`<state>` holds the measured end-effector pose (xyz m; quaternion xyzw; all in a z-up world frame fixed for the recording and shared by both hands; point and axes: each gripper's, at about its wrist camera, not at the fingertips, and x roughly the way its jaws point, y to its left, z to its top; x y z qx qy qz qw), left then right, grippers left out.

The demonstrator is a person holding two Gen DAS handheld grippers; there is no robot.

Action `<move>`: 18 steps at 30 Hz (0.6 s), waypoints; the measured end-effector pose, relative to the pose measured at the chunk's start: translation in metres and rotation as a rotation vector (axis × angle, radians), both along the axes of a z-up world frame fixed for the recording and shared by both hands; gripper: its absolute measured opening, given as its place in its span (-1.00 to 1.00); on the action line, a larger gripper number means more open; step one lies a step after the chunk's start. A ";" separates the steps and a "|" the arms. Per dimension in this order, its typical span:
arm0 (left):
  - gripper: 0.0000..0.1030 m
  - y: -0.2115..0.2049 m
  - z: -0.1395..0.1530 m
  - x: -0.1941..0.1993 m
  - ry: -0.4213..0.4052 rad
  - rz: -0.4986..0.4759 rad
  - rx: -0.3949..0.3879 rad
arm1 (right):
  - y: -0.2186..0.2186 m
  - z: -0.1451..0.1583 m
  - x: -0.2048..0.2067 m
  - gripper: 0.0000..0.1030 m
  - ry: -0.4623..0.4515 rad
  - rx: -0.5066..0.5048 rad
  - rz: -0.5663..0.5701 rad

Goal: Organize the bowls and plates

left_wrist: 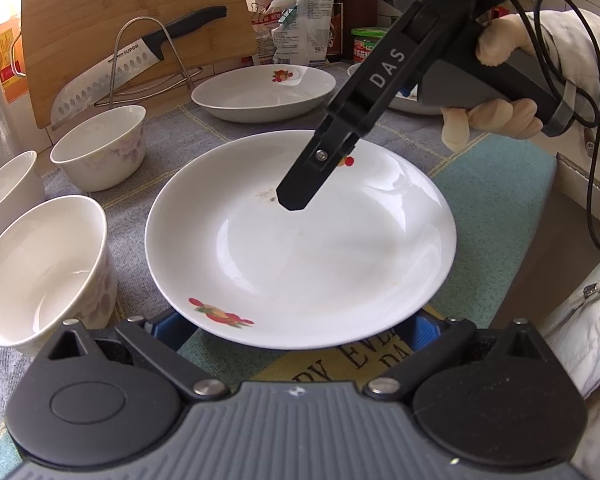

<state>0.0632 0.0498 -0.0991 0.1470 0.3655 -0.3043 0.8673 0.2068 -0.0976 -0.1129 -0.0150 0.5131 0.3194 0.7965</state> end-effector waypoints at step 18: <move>0.98 0.009 -0.007 0.006 -0.001 -0.045 -0.062 | -0.007 -0.001 0.005 0.87 0.004 0.067 0.045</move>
